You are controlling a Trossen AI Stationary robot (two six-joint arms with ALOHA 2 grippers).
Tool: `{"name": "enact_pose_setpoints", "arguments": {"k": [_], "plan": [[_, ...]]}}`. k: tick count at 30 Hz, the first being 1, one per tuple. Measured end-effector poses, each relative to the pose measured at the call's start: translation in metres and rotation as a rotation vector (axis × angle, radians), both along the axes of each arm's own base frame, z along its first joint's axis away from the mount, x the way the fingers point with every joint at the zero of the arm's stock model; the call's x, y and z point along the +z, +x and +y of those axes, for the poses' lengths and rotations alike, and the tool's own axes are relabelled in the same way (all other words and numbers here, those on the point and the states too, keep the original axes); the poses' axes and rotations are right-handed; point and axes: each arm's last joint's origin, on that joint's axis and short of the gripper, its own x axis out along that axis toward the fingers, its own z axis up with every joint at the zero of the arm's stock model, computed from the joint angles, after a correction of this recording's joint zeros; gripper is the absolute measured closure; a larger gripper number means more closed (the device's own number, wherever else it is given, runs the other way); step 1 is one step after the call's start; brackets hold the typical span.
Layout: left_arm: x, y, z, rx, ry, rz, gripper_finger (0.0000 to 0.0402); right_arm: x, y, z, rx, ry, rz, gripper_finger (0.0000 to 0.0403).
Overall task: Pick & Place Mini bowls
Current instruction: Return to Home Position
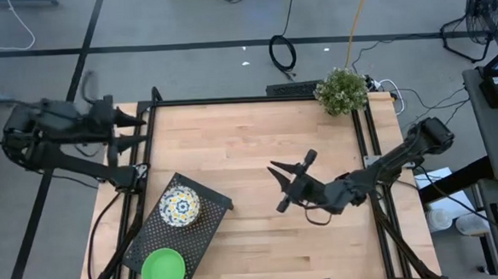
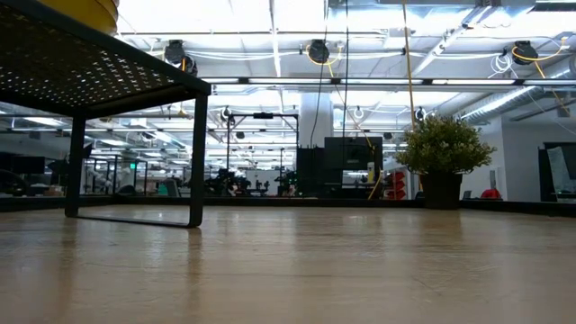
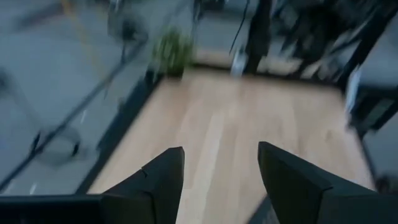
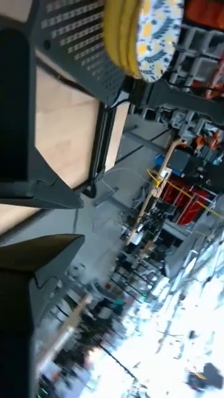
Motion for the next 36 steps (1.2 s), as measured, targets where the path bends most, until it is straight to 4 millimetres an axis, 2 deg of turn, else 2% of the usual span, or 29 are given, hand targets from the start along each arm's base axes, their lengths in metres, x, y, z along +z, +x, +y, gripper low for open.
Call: {"name": "enact_pose_setpoints", "arguments": {"k": [2, 4, 8, 12, 15, 18, 21, 26, 29, 33, 36], "plan": [[-0.007, -0.004, 0.0, -0.039, 0.027, -0.118, 0.0192, 0.003, -0.003, 0.002, 0.008, -0.051, 0.029, 0.0337], [-0.022, -0.004, -0.001, -0.08, 0.059, -0.195, 0.0192, 0.007, -0.006, 0.001, 0.006, -0.107, 0.061, 0.0337], [-0.067, 0.003, -0.002, -0.115, 0.118, -0.31, 0.0192, 0.012, -0.009, -0.003, -0.027, -0.191, 0.115, 0.0337], [-0.114, 0.008, -0.003, -0.114, 0.138, -0.37, 0.0192, 0.014, -0.012, -0.007, -0.123, -0.165, 0.112, 0.0337], [-0.14, -0.001, -0.003, -0.143, 0.106, -0.415, 0.0192, 0.011, -0.015, -0.009, -0.225, -0.124, 0.105, 0.0337], [-0.162, -0.013, -0.002, -0.14, 0.075, -0.513, 0.0192, -0.003, -0.017, -0.01, -0.231, -0.132, 0.126, 0.0337], [-0.184, -0.016, -0.001, -0.139, 0.063, -0.598, 0.0192, -0.008, -0.02, -0.012, -0.164, -0.135, 0.121, 0.0337], [-0.211, 0.011, -0.006, -0.197, 0.09, -0.587, 0.0192, 0.0, -0.037, -0.024, 0.052, 0.026, -0.031, 0.0337], [-0.234, 0.021, -0.005, -0.18, 0.094, -0.507, 0.0192, -0.002, -0.054, -0.039, 0.184, 0.141, -0.091, 0.0337], [-0.241, 0.021, -0.003, -0.151, 0.072, -0.524, 0.0192, -0.013, -0.082, -0.059, 0.296, 0.235, -0.146, 0.0337], [-0.247, 0.021, -0.003, -0.171, 0.061, -0.515, 0.0192, -0.022, -0.103, -0.071, 0.316, 0.266, -0.187, 0.0337]]}}
